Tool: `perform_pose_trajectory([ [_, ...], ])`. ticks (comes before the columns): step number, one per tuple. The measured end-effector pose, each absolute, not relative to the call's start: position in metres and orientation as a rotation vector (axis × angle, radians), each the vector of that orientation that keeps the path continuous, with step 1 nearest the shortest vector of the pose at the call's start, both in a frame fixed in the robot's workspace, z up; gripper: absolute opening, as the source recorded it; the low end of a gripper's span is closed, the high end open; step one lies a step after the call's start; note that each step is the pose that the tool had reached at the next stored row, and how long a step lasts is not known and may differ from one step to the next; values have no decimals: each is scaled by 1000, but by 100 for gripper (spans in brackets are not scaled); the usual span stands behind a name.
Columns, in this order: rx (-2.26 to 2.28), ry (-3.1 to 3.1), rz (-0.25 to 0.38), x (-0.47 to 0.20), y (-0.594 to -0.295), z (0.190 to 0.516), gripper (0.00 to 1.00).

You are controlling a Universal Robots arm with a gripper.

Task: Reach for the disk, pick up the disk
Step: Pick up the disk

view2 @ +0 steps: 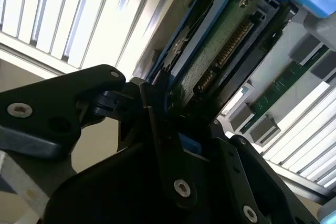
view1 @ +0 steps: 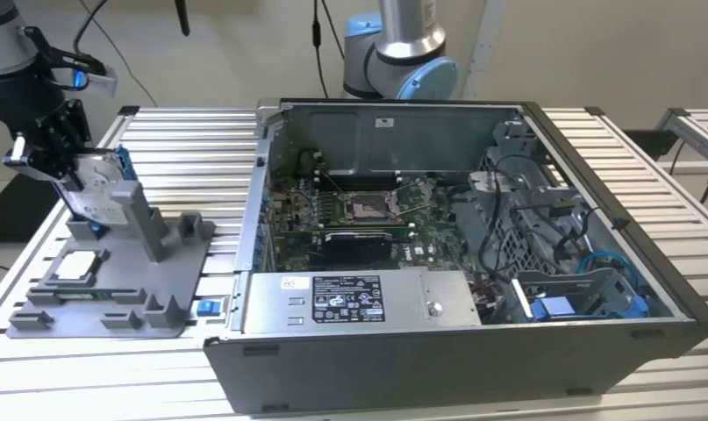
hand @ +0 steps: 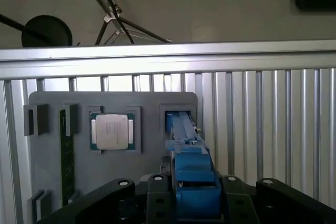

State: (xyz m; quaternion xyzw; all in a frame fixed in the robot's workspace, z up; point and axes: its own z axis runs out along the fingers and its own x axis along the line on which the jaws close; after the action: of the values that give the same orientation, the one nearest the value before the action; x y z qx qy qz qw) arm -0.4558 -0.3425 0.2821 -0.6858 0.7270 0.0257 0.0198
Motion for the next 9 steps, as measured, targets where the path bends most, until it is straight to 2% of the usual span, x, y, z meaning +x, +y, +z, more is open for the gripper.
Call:
perform_pose_trajectory([
  [9, -2125, 2252, 68, -459, -343, 303, 0],
])
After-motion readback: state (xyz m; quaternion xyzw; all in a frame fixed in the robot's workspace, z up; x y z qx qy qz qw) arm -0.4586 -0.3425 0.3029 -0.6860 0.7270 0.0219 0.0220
